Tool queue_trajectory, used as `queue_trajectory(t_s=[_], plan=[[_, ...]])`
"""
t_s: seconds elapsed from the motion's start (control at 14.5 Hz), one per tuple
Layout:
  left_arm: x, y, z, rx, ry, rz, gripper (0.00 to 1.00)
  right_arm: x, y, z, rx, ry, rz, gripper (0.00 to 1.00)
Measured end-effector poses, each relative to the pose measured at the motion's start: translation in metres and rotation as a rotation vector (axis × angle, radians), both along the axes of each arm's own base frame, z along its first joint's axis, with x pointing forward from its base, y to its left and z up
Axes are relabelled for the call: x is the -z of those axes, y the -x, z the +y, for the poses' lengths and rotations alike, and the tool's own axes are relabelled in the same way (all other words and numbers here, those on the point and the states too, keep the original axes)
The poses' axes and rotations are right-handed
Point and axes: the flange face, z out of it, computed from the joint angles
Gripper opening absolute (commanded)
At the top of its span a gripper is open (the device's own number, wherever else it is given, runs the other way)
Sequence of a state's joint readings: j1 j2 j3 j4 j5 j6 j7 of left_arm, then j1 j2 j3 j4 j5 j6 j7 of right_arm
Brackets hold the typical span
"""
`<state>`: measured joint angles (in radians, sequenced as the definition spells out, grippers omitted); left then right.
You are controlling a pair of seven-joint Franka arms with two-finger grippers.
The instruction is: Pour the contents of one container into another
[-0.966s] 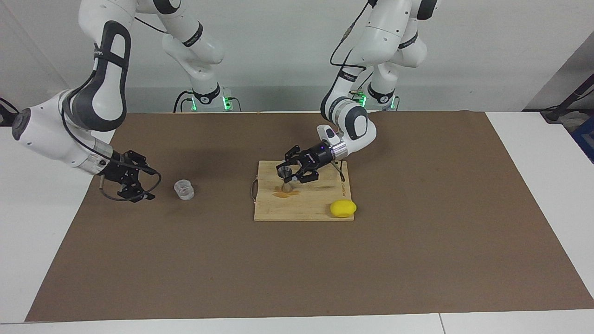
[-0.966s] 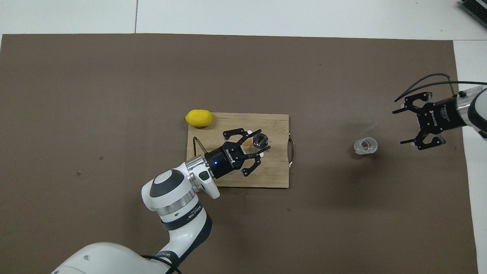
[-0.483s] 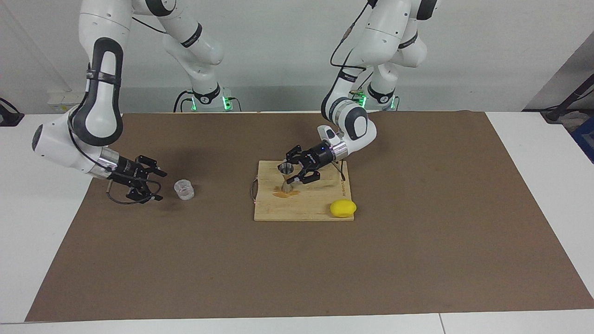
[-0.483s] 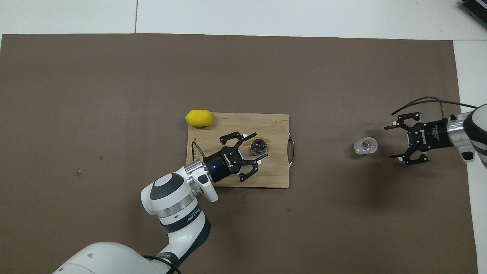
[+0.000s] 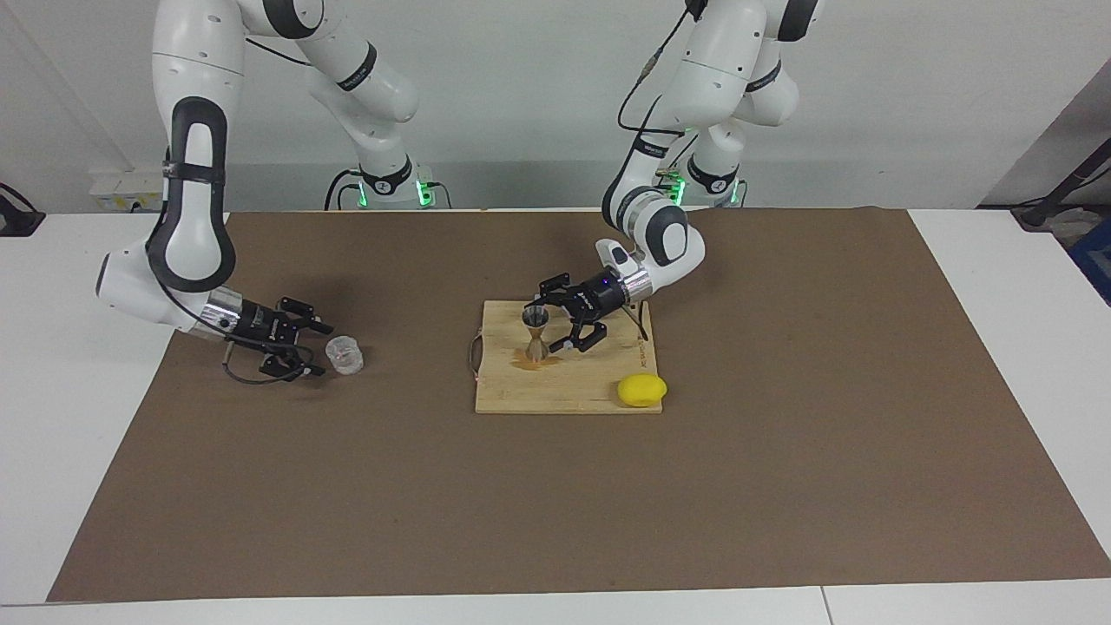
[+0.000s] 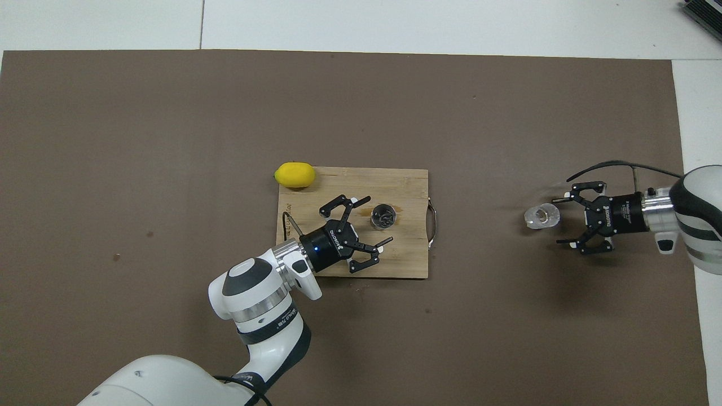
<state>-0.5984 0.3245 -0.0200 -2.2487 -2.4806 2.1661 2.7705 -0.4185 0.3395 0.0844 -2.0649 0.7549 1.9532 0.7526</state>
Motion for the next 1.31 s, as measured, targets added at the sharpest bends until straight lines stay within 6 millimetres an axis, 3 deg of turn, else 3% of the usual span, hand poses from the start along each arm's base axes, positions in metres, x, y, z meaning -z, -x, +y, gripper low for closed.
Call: queue_trajectory(t_s=[0.41, 0.97, 1.1, 1.17, 1.31], plan=[[0.012, 0.005, 0.017, -0.018, -0.020, 0.026, 1.00, 0.008, 0.003, 0.007, 0.042, -0.028, -0.029, 0.86], [0.007, 0.008, 0.083, -0.002, -0.046, 0.000, 1.00, 0.011, -0.005, 0.027, 0.107, -0.040, -0.062, 0.80], [0.010, 0.011, 0.103, 0.021, -0.055, -0.006, 1.00, 0.013, -0.004, 0.030, 0.111, -0.047, -0.056, 0.69], [0.011, 0.011, 0.115, 0.035, -0.067, -0.010, 1.00, 0.013, -0.003, 0.030, 0.111, -0.048, -0.055, 0.59], [0.013, 0.009, 0.138, 0.065, -0.082, -0.024, 1.00, 0.013, -0.003, 0.031, 0.111, -0.048, -0.055, 0.28]])
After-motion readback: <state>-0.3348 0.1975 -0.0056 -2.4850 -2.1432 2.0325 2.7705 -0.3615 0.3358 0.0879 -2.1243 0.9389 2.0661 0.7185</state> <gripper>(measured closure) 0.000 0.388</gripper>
